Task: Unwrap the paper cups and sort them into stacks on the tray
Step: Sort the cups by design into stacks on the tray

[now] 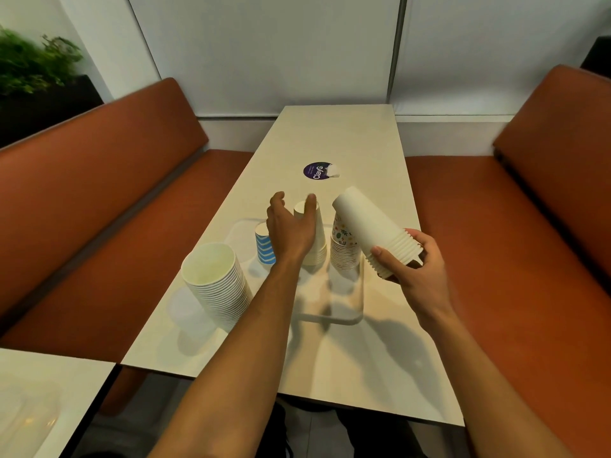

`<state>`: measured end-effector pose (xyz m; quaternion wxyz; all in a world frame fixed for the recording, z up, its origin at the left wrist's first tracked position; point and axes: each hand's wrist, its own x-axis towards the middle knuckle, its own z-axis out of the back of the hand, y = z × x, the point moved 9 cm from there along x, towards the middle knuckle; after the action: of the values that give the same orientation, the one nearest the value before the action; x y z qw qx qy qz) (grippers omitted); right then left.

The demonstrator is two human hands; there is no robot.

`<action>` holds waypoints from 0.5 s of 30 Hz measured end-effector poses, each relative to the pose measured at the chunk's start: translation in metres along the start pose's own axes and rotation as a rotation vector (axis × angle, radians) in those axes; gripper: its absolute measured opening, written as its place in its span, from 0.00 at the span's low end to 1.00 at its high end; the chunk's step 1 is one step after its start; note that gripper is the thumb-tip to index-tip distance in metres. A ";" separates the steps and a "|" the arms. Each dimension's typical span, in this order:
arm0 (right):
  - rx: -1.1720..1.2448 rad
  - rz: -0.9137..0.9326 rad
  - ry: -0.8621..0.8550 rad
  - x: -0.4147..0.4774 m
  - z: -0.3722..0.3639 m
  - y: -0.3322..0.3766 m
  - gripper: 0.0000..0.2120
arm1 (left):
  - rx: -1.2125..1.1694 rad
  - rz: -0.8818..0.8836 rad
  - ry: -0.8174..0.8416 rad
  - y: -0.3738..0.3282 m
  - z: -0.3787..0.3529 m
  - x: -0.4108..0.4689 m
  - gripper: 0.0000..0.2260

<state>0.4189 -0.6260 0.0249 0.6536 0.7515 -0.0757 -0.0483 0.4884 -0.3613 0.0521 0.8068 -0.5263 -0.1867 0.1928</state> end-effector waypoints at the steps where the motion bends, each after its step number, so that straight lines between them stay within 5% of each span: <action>1: 0.002 -0.003 0.007 0.000 -0.001 0.000 0.39 | -0.020 -0.012 -0.040 -0.004 0.005 -0.004 0.28; 6: 0.019 -0.021 0.057 0.001 -0.010 -0.002 0.39 | -0.310 0.076 -0.089 0.003 0.016 -0.032 0.21; 15: -0.013 -0.023 0.157 -0.001 -0.023 0.004 0.36 | -0.735 0.204 0.586 0.003 -0.039 -0.067 0.20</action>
<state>0.4217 -0.6036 0.0318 0.6616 0.7497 -0.0154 0.0028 0.4504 -0.4246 0.0276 0.5630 -0.8244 0.0455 0.0358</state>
